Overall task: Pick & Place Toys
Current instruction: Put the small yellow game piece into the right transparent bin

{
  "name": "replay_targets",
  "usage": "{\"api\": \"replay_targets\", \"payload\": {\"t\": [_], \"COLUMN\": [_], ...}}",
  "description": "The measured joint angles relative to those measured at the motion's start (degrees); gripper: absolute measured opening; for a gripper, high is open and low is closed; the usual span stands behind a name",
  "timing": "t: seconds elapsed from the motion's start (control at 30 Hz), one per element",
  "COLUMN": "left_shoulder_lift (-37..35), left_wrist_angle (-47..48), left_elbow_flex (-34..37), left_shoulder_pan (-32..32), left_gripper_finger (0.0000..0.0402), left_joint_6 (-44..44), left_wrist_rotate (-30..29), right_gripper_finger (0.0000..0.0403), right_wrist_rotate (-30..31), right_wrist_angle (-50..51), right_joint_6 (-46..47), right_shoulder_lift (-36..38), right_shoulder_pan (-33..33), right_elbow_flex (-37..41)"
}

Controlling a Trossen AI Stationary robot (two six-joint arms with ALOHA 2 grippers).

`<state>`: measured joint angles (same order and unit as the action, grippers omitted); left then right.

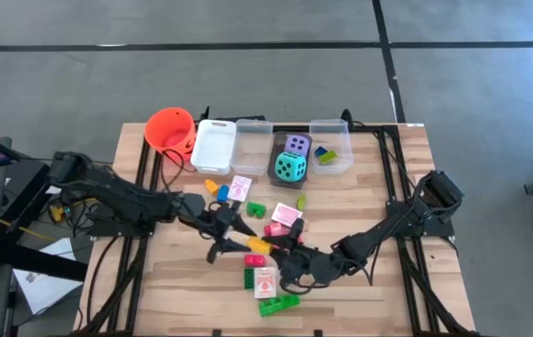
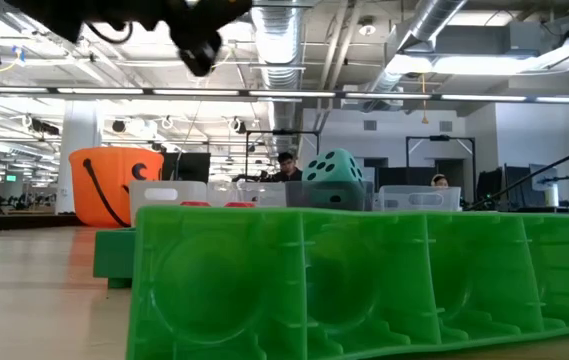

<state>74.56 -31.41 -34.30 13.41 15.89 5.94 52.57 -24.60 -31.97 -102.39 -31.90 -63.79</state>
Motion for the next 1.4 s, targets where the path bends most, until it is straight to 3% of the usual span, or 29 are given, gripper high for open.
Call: {"api": "replay_targets", "payload": {"t": [0.13,0.33,0.43,0.57,0.77,0.97,1.07,1.4], "left_shoulder_lift": [-9.09,-19.1,-22.81,-26.37,-28.41,-28.34,-28.34,-28.34], "left_wrist_angle": [7.75,7.58,6.74,6.48,6.37,6.39,6.38,4.36], "left_elbow_flex": [2.59,9.75,13.03,15.61,16.32,16.32,16.32,16.32], "left_shoulder_pan": [0.96,1.62,1.47,1.4,1.51,1.51,1.51,1.51], "left_gripper_finger": [0.021,0.0199,0.0192,0.0183,0.0171,0.0162,0.0159,0.0159], "left_joint_6": [0.24,0.84,1.11,3.75,4.34,4.34,4.34,4.31], "left_wrist_rotate": [-6.73,-17.08,-20.79,-23.61,-23.67,-23.67,-23.67,-23.69], "right_gripper_finger": [0.0093,0.0093,0.0093,0.0093,0.0093,0.0093,0.0093,0.0105], "right_wrist_rotate": [7.37,28.46,31.72,27.9,12.76,11.52,11.18,2.87], "right_wrist_angle": [-0.51,0.0,0.18,6.33,34.68,65.59,68.42,58.65], "right_joint_6": [-0.57,0.55,2.03,8.69,33.49,59.99,66.18,61.74], "right_shoulder_lift": [0.02,0.06,0.16,3.11,13.4,21.82,24.68,26.16], "right_shoulder_pan": [0.03,1.93,3.62,6.95,17.07,26.69,29.88,41.57], "right_elbow_flex": [0.0,0.06,0.08,0.07,0.12,0.8,4.42,12.24]}}
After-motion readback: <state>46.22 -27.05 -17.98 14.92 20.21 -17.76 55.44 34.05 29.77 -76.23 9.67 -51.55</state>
